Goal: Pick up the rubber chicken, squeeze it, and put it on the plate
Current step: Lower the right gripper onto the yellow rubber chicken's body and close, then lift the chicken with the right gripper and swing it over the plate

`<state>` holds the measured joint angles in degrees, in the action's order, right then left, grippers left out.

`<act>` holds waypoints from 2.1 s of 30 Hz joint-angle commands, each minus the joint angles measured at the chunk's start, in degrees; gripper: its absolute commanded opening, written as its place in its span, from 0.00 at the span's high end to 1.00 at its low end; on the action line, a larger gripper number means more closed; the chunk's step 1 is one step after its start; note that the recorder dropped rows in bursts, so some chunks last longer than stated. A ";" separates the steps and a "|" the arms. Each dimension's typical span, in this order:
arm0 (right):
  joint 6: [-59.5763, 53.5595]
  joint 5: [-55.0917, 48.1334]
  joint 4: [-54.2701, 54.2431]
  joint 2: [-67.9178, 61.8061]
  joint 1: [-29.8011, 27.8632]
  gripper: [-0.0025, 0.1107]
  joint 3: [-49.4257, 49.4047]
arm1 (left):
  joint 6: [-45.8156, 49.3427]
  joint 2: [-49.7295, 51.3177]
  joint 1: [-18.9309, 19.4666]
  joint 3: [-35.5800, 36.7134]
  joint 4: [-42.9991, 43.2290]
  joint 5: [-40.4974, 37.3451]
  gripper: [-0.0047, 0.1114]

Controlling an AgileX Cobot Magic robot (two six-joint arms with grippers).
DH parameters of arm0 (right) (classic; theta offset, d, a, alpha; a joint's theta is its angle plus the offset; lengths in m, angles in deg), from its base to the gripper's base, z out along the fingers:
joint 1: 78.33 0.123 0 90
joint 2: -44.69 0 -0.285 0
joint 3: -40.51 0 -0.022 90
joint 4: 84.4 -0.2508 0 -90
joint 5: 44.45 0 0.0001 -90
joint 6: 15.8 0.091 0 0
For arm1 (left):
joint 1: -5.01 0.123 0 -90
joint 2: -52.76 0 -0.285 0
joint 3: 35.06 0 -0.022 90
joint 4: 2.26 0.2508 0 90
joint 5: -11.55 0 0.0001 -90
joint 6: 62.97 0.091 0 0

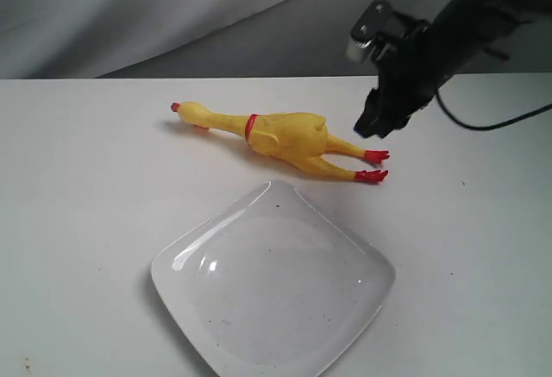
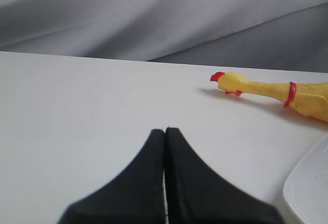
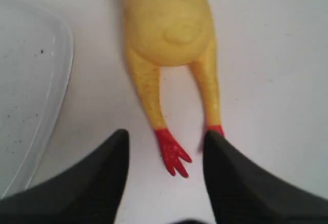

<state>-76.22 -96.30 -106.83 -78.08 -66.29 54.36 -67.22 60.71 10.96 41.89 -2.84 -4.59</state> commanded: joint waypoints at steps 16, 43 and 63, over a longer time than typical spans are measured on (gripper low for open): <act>-0.61 13.40 1.52 -13.46 6.62 0.51 0.32 | 0.09 -0.16 0.05 0.27 -0.40 0.27 0.96; 2.24 6.13 1.09 5.93 6.62 0.98 0.32 | 0.08 -0.16 0.05 0.27 -0.40 0.27 0.96; 13.05 -17.31 2.37 33.81 17.82 0.98 0.32 | -0.02 -0.16 0.05 0.27 -0.40 0.27 0.96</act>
<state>-64.69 -112.69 -104.71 -47.26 -50.71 54.36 -67.12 60.71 10.96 41.89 -2.84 -4.59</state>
